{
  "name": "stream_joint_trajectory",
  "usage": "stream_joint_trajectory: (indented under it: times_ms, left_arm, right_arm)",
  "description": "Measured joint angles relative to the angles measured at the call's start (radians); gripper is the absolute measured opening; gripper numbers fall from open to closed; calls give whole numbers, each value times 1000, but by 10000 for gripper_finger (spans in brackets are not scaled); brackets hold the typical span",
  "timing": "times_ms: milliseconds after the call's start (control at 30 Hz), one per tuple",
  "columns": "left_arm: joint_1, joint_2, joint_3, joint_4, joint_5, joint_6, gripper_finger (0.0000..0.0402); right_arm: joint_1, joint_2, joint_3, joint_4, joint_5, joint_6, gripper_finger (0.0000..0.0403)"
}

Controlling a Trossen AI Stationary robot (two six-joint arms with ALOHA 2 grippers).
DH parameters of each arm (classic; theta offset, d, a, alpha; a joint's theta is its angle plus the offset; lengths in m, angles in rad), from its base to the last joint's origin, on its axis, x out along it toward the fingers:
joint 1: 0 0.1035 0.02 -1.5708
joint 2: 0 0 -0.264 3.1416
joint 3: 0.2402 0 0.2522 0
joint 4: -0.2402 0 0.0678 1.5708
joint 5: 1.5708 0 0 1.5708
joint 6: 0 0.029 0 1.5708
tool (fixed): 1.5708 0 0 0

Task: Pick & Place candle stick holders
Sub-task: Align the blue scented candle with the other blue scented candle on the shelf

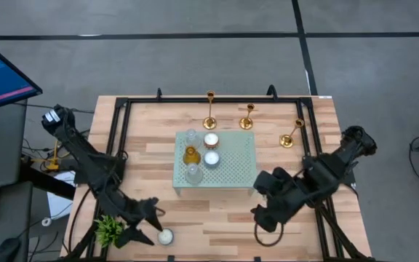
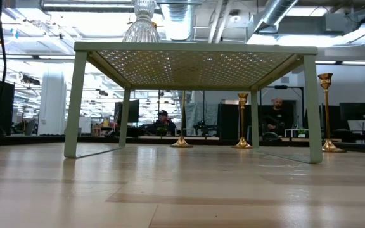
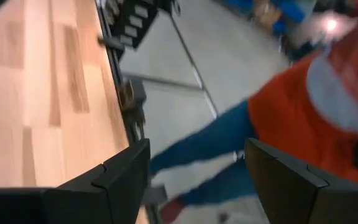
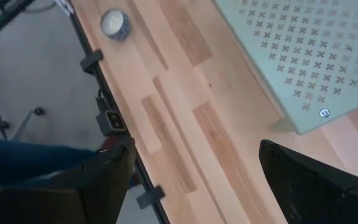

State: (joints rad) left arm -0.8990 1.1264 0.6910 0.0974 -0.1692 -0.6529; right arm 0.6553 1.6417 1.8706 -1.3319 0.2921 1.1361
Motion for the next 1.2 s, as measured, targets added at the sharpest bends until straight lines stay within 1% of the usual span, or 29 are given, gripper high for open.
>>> stream_joint_trajectory:
  times_ms: [133,233,333,500,700,900,1000,1200]
  left_arm:
    - [-1,71,0,-8,19,66,262]
    - [6,126,0,-8,59,124,265]
    - [15,170,0,-9,114,165,278]
    - [26,213,0,-8,169,282,312]
    - [54,272,0,-8,174,353,358]
    - [88,337,0,23,173,361,391]
    - [92,355,0,30,173,361,398]
    - [91,362,0,38,173,365,394]
  right_arm:
    - [45,4,0,0,63,52,332]
    - [60,19,-1,-8,73,69,332]
    - [65,26,2,-2,75,70,332]
    - [67,47,1,12,72,70,332]
    - [75,83,0,5,47,70,332]
    - [78,123,0,4,5,70,332]
    - [79,135,-1,4,-7,70,332]
    - [82,147,0,16,-11,70,332]
